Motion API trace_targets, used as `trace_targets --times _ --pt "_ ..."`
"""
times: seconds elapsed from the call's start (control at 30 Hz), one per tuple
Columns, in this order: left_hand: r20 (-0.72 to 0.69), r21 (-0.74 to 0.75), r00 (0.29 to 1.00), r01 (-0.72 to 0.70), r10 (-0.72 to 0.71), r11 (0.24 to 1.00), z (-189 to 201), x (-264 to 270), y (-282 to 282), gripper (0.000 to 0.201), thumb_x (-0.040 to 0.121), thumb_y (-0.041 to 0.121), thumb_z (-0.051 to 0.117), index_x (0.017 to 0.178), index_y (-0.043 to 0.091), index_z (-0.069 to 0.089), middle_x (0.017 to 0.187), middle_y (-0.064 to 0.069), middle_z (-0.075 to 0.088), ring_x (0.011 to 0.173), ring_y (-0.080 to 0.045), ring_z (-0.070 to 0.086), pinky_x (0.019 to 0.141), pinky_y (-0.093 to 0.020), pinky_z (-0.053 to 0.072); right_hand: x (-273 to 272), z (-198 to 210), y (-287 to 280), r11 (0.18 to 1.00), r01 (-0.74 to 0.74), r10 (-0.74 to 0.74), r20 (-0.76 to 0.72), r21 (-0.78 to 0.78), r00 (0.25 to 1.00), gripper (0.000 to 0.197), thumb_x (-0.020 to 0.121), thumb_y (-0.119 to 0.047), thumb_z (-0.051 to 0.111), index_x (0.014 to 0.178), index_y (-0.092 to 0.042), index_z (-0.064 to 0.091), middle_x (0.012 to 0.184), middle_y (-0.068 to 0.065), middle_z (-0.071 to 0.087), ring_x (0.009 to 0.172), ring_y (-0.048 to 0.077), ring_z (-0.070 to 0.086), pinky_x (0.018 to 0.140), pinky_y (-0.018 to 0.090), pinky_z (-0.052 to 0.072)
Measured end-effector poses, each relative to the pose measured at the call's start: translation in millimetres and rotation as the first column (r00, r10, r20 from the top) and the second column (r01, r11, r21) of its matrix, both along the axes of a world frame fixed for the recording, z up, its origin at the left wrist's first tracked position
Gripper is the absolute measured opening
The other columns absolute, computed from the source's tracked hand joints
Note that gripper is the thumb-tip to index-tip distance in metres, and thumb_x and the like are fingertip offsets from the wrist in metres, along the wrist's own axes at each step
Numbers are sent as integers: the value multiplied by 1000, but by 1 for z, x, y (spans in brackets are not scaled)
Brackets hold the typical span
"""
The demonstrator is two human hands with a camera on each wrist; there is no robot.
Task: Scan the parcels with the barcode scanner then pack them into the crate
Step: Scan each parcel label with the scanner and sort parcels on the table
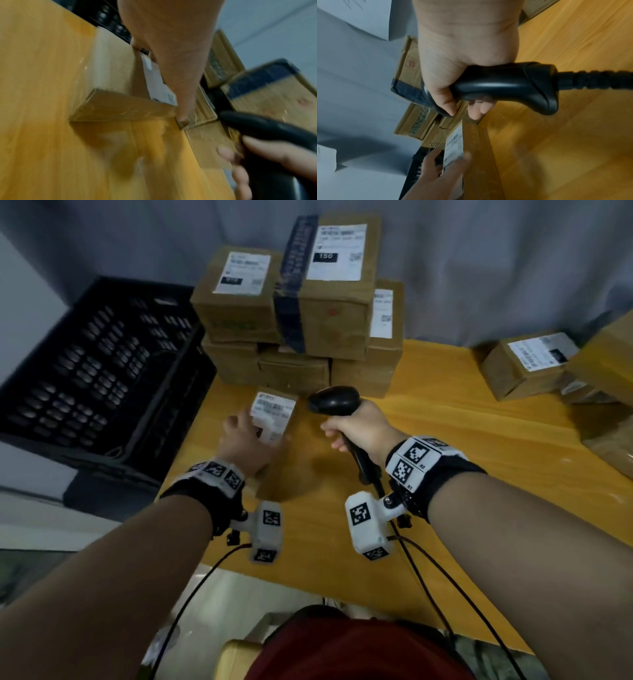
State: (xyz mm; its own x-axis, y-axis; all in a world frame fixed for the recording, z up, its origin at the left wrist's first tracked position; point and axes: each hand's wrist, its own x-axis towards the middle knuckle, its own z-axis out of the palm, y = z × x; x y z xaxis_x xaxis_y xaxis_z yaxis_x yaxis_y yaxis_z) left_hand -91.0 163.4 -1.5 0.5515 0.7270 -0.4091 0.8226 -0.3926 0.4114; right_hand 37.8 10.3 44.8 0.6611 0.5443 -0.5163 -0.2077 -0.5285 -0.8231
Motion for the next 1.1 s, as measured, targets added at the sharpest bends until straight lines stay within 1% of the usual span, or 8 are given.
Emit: trace_targets --times 0.1,0.2,0.3,0.43,0.63,0.73,0.9,1.1 --pt "-193 106 968 182 -159 978 -2 10 0 95 75 50 69 148 28 12 145 -14 21 131 -41 30 102 -50 39 0 -4 13 999 -29 29 1 -22 1000 14 81 -11 72 95 -11 67 78 7 70 58 18 64 58 28 53" --pt "-251 137 967 89 -52 987 0 12 23 89 80 50 65 147 26 12 147 -16 20 131 -41 30 101 -52 41 3 -6 21 998 -44 44 -2 -34 999 16 82 -11 71 97 -8 67 79 7 70 59 18 64 57 27 52" --pt "-247 203 968 14 37 979 0 12 50 84 83 47 63 146 21 15 145 -19 23 129 -42 32 101 -54 39 8 -9 28 998 -43 43 -8 -53 999 15 83 -10 71 97 -9 66 81 8 70 59 19 64 57 27 53" --pt "-199 319 979 20 46 947 -9 14 63 79 77 40 68 141 15 29 146 -19 30 132 -40 33 108 -53 31 15 -17 35 997 -37 37 -12 -74 999 18 83 -11 71 100 -5 68 80 8 69 58 18 63 56 26 53" --pt "-31 378 999 4 9 926 -2 28 40 71 84 41 61 143 11 35 152 -17 27 141 -36 22 116 -52 16 24 -16 24 999 20 -21 -36 -44 999 17 84 -12 71 98 -3 70 82 10 70 60 17 63 57 25 53" --pt "5 357 1000 3 -5 934 4 50 2 66 84 41 56 140 13 36 149 -12 31 139 -34 26 113 -49 20 34 -11 -3 996 93 -94 -37 -9 995 17 84 -12 70 97 -2 68 81 10 69 61 18 63 56 25 53" --pt "2 207 978 203 -208 957 19 100 -63 61 89 41 49 140 10 34 143 -14 39 132 -36 34 105 -49 32 63 6 -79 964 265 -265 1 28 964 12 84 -9 70 94 -6 68 76 9 67 55 16 61 54 24 52" --pt "109 155 910 383 -401 911 36 163 -152 51 90 36 52 135 13 44 137 -13 47 127 -35 41 100 -46 37 99 29 -196 860 503 -509 73 89 857 11 83 -7 69 92 -1 66 74 12 65 49 17 59 56 28 52"
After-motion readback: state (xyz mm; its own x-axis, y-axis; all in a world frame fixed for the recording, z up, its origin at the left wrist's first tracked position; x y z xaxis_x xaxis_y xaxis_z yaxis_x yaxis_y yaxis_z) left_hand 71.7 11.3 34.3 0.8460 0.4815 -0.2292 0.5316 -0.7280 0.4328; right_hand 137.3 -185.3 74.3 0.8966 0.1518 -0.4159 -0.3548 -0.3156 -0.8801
